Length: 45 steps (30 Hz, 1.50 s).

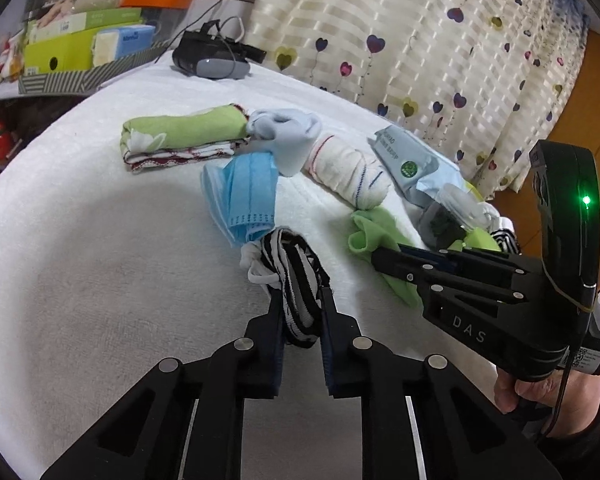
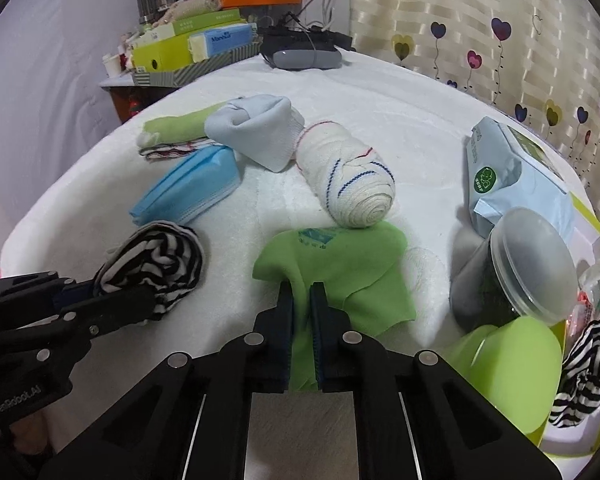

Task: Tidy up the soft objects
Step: 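Carry the striped sock ball with the left gripper while the right carries the green cloth to the box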

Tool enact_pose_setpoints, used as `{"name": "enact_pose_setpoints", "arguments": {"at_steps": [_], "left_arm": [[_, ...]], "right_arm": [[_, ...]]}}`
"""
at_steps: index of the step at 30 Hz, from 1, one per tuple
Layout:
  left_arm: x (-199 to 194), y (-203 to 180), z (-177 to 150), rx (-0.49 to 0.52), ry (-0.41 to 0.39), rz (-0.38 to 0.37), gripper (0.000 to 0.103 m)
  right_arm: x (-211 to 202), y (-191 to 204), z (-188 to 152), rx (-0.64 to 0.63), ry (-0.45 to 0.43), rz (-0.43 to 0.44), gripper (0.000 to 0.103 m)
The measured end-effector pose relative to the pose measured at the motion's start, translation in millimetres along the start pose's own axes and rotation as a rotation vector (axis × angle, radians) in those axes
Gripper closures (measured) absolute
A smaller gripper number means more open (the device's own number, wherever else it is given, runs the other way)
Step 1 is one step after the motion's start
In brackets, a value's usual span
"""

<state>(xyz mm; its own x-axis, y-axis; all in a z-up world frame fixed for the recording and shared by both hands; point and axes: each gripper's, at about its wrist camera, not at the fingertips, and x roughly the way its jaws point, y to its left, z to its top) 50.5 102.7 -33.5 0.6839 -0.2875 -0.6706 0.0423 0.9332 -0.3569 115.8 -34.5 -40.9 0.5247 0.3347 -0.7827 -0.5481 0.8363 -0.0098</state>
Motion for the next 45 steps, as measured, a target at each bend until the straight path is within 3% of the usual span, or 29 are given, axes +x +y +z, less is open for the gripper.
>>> {"name": "enact_pose_setpoints", "arguments": {"at_steps": [8,10,16,20,27,29,31,34,45], "left_arm": [[-17,-2,-6,0.013,-0.015,0.002,0.086],[-22,3,-9,0.005,-0.015,0.032,0.073],[-39,5,-13,0.022,-0.064,0.092,0.061],[-35,-13,-9,0.110,-0.082,0.085,0.059],[-8,-28,-9,0.213,-0.031,0.134,0.059],[-3,-32,-10,0.232,-0.014,0.145,0.060],[1,-35,-10,0.252,-0.004,0.165,0.077],[3,-35,-10,0.258,-0.007,0.184,0.091],[-32,-35,-4,0.191,-0.095,0.131,0.095]], "right_arm": [[-22,6,-9,-0.005,-0.047,0.056,0.095],[-26,8,-12,-0.007,-0.054,0.068,0.095],[-33,10,-17,-0.006,-0.068,0.085,0.095],[-40,10,-18,-0.004,-0.088,0.093,0.095],[-58,5,-23,0.009,-0.131,0.098,0.095],[-61,3,-24,0.014,-0.141,0.100,0.095],[-63,2,-25,0.018,-0.147,0.104,0.095],[-64,0,-27,0.024,-0.150,0.108,0.095],[-85,-6,-33,0.037,-0.203,0.132,0.095]]}}
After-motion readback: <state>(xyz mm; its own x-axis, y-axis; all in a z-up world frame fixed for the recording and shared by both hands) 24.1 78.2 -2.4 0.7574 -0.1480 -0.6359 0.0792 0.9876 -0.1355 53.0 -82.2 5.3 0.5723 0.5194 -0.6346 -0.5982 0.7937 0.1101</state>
